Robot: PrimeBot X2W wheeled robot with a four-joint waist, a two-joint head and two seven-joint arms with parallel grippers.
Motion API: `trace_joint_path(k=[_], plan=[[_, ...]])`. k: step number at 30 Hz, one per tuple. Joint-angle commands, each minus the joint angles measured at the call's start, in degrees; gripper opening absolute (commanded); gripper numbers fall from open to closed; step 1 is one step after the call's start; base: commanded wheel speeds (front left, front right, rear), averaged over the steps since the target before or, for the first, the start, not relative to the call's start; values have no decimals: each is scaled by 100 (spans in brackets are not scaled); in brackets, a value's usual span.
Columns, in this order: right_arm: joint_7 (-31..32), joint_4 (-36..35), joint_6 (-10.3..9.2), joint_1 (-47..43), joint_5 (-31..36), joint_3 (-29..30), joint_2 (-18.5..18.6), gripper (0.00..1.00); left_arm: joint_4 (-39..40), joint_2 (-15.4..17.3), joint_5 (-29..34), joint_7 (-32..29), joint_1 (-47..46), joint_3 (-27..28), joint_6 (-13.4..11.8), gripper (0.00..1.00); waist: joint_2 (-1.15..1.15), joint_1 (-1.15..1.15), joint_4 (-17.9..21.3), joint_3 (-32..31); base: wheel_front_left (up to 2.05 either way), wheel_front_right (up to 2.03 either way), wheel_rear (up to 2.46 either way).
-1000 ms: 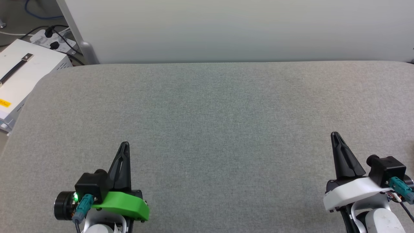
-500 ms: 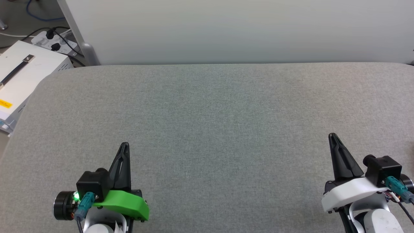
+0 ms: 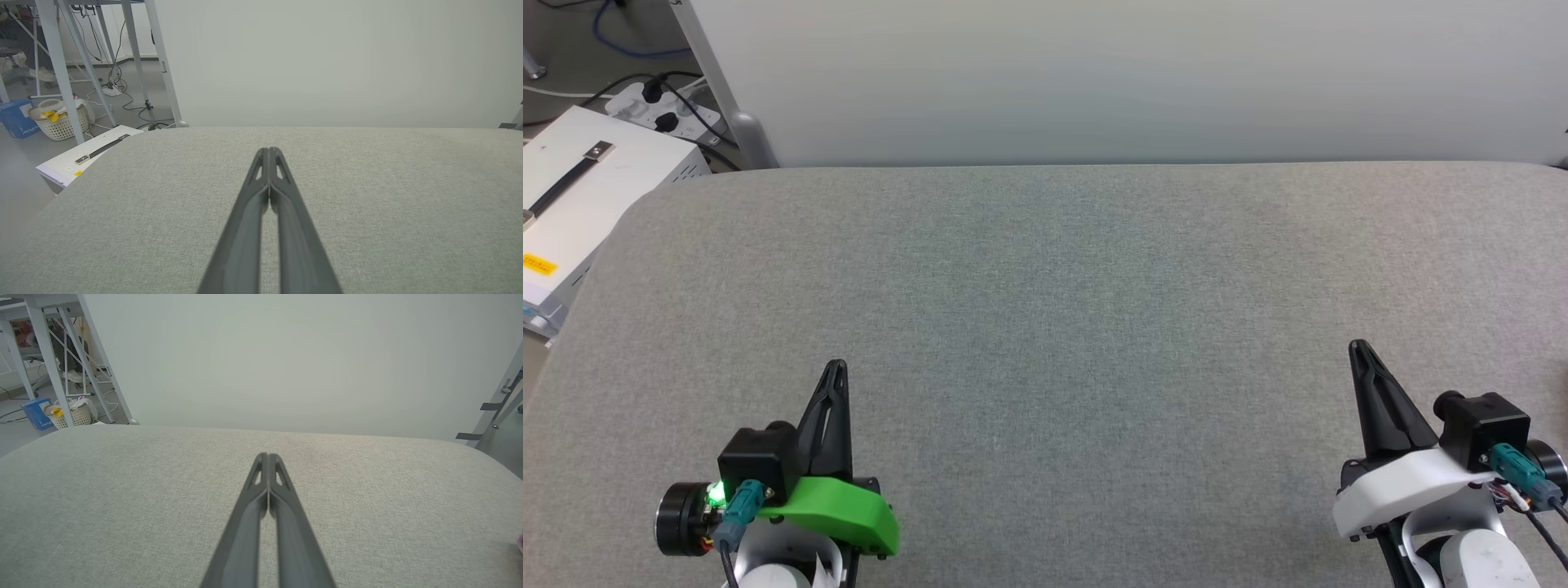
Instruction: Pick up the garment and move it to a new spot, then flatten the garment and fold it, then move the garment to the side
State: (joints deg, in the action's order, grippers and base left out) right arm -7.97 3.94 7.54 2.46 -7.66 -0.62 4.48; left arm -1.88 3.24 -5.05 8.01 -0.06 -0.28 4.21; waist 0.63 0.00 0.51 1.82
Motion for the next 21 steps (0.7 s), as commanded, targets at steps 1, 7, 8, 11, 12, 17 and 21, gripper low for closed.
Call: trace_joint_path(k=[1, 7, 8, 11, 12, 17, 21], plan=[[41, -42, -3, -74, 85, 14, -9, 0, 26, -17, 73, -35, 3, 8, -45, 0, -30, 0, -1, -4, 0, 0, 0], [109, -74, -3, -89, 146, 18, -23, 0, 40, -19, 112, -104, 3, 9, -79, 0, -33, 0, -6, -20, 0, 0, 0], [121, -80, -3, -92, 157, 19, -25, 0, 43, -19, 119, -117, 3, 10, -85, 0, -33, 0, -7, -23, 0, 0, 0], [154, -95, -3, -100, 187, 21, -32, 0, 50, -20, 138, -150, 3, 11, -101, 0, -35, 0, -9, -30, 0, 0, 0], [167, -101, -3, -103, 198, 22, -34, 0, 53, -20, 145, -162, 4, 11, -107, 0, -35, 0, -10, -33, 0, 0, 0], [222, -126, -3, -115, 248, 25, -45, 0, 65, -21, 176, -219, 4, 12, -135, 0, -38, 0, -13, -46, 0, 0, 0], [265, -146, -3, -125, 287, 28, -54, 0, 74, -23, 201, -262, 4, 14, -156, 0, -39, 0, -16, -56, 0, 0, 0]])
